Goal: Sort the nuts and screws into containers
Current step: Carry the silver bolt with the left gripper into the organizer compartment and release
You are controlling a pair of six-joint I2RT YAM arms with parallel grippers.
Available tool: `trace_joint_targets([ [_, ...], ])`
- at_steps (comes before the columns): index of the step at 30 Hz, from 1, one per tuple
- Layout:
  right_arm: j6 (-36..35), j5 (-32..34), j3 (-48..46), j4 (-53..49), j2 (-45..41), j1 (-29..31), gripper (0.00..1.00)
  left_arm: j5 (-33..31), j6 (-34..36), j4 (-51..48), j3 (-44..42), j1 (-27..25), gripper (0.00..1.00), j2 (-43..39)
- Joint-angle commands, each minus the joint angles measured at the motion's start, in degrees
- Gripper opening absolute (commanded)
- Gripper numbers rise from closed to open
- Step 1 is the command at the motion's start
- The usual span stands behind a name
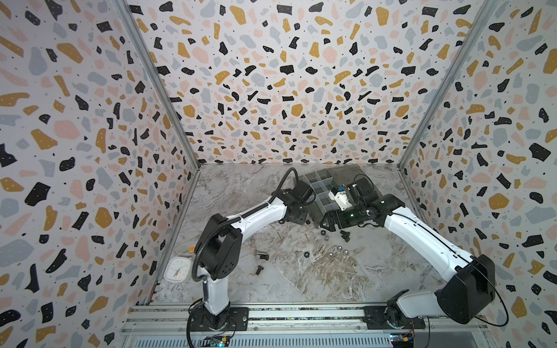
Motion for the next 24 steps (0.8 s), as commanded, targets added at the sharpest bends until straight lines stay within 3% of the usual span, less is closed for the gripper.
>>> trace_joint_targets([
  [1,-0.8,1.0,3.1,-2.3,-1.1,-1.0,0.99,-1.6,2.9,-3.3,9.1,2.7,0.29,4.4],
  [10,-1.7,1.5,5.5,-3.7,0.9,-3.9,0.99,5.0,4.1,-7.0,36.4,7.6,0.31,21.5],
  [24,-2.8,0.5,9.7,-4.1,6.7,-7.5,0.99,13.6,1.1,2.7,40.4,8.8,0.33,29.8],
])
